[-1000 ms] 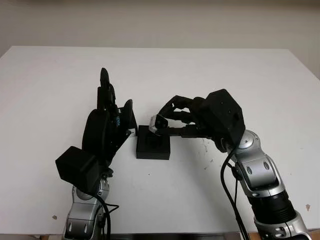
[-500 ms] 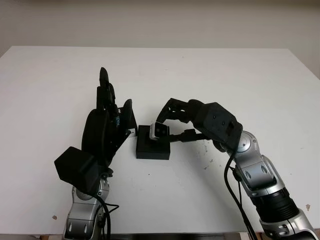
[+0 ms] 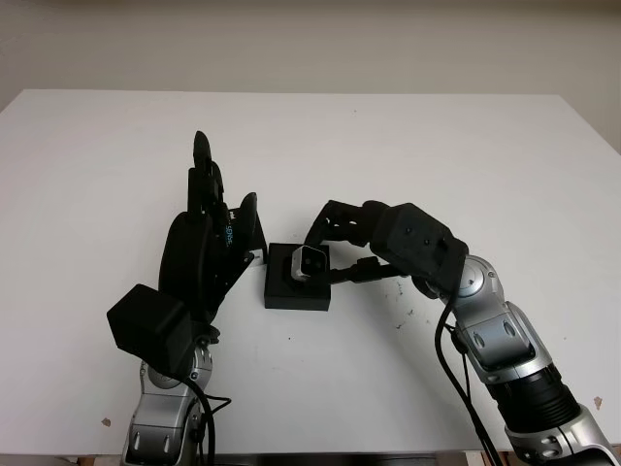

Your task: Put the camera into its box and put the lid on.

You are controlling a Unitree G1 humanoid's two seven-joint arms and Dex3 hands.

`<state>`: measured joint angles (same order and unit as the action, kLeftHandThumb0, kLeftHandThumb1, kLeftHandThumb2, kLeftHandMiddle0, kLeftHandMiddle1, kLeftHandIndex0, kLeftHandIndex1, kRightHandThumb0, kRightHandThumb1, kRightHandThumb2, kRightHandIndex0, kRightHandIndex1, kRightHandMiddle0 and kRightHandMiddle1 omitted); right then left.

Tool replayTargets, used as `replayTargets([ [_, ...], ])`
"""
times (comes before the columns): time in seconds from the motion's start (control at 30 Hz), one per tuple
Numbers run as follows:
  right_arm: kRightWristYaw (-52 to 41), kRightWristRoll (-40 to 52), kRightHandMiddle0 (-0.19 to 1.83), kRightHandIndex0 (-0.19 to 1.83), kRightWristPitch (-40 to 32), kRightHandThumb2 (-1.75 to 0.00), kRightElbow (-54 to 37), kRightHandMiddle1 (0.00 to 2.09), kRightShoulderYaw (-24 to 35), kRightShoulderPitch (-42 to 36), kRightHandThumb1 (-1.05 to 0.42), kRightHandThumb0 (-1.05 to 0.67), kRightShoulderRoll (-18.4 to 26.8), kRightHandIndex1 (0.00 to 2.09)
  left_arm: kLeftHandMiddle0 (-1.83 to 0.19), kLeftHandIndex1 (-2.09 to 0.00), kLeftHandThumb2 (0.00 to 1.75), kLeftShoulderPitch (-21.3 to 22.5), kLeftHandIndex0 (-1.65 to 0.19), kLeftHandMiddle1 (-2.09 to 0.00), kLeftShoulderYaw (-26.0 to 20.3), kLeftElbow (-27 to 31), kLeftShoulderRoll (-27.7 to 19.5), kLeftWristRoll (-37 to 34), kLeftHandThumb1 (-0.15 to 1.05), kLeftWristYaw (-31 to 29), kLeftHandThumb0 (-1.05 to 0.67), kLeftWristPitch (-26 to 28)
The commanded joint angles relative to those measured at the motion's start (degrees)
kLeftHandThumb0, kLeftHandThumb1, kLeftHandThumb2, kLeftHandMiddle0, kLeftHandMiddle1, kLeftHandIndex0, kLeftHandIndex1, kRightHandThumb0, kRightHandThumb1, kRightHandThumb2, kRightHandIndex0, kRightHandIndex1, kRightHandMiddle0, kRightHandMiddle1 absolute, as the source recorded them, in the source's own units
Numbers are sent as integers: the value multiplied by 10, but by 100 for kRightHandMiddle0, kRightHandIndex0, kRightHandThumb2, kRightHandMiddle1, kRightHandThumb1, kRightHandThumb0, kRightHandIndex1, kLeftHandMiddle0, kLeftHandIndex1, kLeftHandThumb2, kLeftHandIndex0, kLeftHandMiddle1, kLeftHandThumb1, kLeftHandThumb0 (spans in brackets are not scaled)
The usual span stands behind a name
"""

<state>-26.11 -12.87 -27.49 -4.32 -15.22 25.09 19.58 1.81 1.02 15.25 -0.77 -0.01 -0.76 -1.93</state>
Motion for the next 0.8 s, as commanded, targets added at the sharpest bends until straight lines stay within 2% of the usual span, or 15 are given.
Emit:
replayTargets([
  [0.0, -2, -5, 31, 26, -2, -6, 3, 188, -6, -2, -96, -38, 4, 26, 19, 0, 47, 4, 19, 0, 2, 3, 2, 1, 105, 1, -73, -3],
  [0.33, 11, -29, 28, 27, -3, -5, 17, 192, -15, 1, -96, -37, 0, 24, 19, 0, 47, 2, 19, 0, 3, 2, 5, -1, 105, 1, -73, -9],
  [0.77, 24, -38, 30, 28, 53, -5, 47, 188, -25, 0, -97, -38, -3, 21, 19, 0, 46, 0, 19, 0, 5, 6, 7, 3, 105, 2, -73, -4],
])
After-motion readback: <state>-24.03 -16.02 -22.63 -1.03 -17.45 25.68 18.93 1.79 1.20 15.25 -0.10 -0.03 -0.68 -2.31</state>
